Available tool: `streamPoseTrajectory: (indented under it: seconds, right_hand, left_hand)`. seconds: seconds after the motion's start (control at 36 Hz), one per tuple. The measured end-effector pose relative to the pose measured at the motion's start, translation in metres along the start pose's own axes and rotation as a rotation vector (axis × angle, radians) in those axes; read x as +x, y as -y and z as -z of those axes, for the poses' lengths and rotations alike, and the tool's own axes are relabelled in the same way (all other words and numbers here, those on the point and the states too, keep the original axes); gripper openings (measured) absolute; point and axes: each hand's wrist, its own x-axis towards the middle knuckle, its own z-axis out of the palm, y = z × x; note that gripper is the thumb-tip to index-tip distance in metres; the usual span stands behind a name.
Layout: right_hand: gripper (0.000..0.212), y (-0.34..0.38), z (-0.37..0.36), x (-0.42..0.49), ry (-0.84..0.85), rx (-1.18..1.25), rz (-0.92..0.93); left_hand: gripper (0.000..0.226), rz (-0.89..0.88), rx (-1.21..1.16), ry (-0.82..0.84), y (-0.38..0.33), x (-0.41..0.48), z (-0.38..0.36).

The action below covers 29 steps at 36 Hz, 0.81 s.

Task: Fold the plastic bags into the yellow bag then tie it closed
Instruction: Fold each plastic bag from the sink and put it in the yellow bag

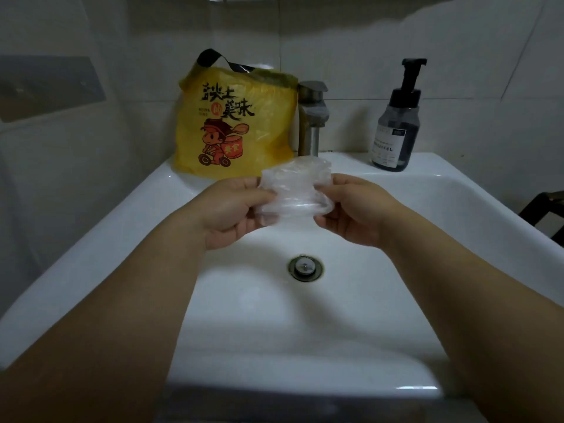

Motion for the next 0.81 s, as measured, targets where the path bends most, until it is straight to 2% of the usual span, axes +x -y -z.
streamPoseTrajectory:
  seconds: [0.17,0.36,0.44,0.53,0.58,0.67,0.72,0.78,0.81]
  right_hand:
    - [0.022,0.009,0.008,-0.004,0.073,0.012,0.009]
    - [0.030,0.013,0.007,-0.009,0.123,-0.082,0.057]
    - [0.033,0.014,0.008,-0.010,0.136,-0.062,0.059]
    - [0.033,0.016,0.006,-0.012,0.165,-0.015,0.022]
    - [0.033,0.017,0.005,-0.013,0.199,0.026,-0.038]
    - [0.047,0.014,0.004,-0.012,0.133,-0.099,-0.009]
    - [0.034,0.009,0.002,-0.008,0.053,-0.257,0.077]
    - [0.016,0.005,0.000,-0.005,0.004,-0.318,0.130]
    - [0.015,0.003,0.000,-0.004,-0.010,-0.317,0.135]
  left_hand:
    - [0.024,0.031,-0.051,0.103,-0.007,-0.006,0.002]
    - [0.033,-0.047,-0.124,0.124,-0.009,-0.007,0.002]
    - [0.048,-0.035,-0.171,0.168,-0.011,-0.010,-0.001]
    - [0.053,-0.020,-0.212,0.079,-0.013,-0.010,0.000]
    - [0.050,-0.056,-0.090,-0.046,-0.010,-0.008,0.001]
    - [0.017,-0.126,0.192,-0.084,-0.003,-0.006,-0.001]
    - [0.011,-0.150,0.266,-0.094,0.000,-0.005,-0.003]
    - [0.013,-0.191,0.292,-0.132,0.000,-0.005,-0.004]
    - [0.016,-0.206,0.298,-0.148,-0.001,-0.005,-0.004]
